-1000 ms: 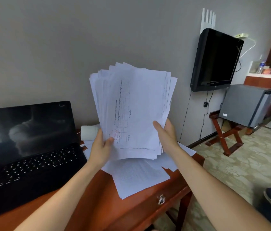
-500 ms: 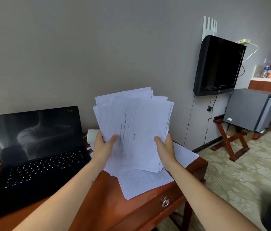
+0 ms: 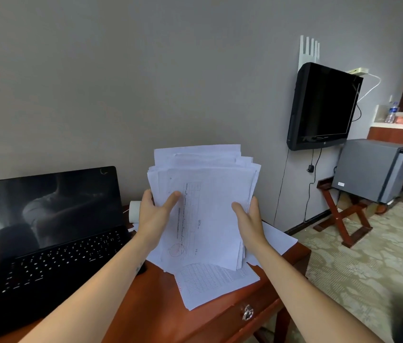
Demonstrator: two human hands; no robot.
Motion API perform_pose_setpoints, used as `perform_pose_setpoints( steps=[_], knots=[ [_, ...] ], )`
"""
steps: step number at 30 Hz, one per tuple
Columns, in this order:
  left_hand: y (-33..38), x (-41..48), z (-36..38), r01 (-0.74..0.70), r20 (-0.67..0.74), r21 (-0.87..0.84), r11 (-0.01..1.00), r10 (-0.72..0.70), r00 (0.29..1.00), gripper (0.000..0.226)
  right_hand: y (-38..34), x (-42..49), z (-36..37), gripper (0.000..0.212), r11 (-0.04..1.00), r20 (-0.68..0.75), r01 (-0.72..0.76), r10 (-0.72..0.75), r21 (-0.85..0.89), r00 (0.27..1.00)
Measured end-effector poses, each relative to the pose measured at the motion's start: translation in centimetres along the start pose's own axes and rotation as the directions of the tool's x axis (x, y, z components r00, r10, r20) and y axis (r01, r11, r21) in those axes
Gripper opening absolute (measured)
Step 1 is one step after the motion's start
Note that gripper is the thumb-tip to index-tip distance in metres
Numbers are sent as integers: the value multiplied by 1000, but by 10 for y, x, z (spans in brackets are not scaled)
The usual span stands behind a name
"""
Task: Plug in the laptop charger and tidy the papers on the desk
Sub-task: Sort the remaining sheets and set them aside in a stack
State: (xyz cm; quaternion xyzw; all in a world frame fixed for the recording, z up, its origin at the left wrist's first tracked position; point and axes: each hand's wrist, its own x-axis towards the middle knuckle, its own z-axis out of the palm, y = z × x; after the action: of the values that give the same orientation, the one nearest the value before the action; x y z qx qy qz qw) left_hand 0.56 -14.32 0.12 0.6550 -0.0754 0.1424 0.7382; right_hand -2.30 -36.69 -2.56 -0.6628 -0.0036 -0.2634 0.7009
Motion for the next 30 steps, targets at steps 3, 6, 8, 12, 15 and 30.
perform_pose_setpoints(
  steps=[3,6,8,12,15,30],
  knots=[
    [1,-3,-2,-15,37,17,1000,14,999,71,-2,0,0,29,1000,-10,-8,8,17,1000],
    [4,-7,3,-53,30,18,998,53,998,65,-6,1,-2,28,1000,-19,24,-24,16,1000],
    [4,-8,7,-54,30,-20,998,55,998,63,-8,0,-1,32,1000,5,28,-28,11,1000],
    [6,-6,9,-76,101,-11,997,77,992,69,-11,0,2,35,999,11,49,-48,-9,999],
    [7,-4,11,-69,111,-16,997,71,991,59,-10,-3,7,38,995,44,73,-70,-67,997],
    [5,-2,16,-47,-27,-16,999,46,999,63,-12,-6,11,31,994,-5,72,-73,-83,997]
  ],
)
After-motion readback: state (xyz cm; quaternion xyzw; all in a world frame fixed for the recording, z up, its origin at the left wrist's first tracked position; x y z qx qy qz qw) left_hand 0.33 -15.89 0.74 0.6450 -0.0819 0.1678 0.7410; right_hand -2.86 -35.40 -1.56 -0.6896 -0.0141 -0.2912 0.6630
